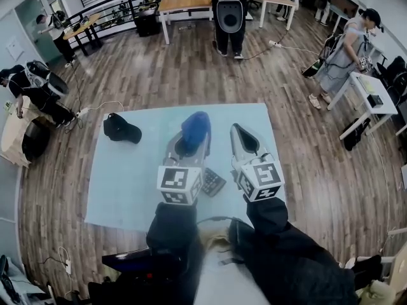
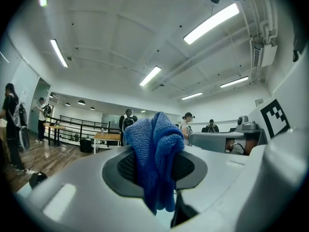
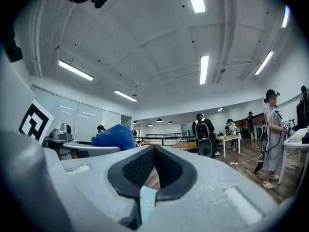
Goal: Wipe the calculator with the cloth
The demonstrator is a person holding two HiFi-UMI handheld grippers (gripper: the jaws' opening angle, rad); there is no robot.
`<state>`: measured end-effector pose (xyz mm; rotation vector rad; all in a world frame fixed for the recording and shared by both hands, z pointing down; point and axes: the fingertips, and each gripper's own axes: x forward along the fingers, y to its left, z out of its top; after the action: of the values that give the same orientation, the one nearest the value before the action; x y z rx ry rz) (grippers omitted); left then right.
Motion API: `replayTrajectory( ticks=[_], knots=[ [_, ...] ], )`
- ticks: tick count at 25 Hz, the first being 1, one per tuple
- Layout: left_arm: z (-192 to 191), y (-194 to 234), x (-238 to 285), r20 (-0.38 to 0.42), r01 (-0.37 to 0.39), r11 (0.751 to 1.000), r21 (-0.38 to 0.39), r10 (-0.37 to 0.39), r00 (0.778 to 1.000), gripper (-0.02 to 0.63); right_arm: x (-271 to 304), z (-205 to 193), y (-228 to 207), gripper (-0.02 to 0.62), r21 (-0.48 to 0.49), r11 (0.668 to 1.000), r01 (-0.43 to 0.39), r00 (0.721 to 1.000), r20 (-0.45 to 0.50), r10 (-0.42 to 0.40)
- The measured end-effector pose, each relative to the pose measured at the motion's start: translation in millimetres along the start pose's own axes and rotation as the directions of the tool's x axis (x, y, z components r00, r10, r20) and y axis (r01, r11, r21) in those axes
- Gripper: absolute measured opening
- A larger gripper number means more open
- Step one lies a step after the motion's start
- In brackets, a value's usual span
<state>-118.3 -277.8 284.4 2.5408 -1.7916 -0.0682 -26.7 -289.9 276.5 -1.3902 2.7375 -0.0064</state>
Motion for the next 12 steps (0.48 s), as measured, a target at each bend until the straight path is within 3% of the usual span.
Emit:
replayTrajectory(
  ticks=[12],
  knots=[
    [-4.7, -7.8, 6.0, -0.018, 0.031, 0.999, -0.015, -0.031, 0.999, 0.127, -3.4, -0.7, -8.4, -0.002, 0.003, 0.999, 0.034, 0.999, 0.014, -0.034]
  ],
)
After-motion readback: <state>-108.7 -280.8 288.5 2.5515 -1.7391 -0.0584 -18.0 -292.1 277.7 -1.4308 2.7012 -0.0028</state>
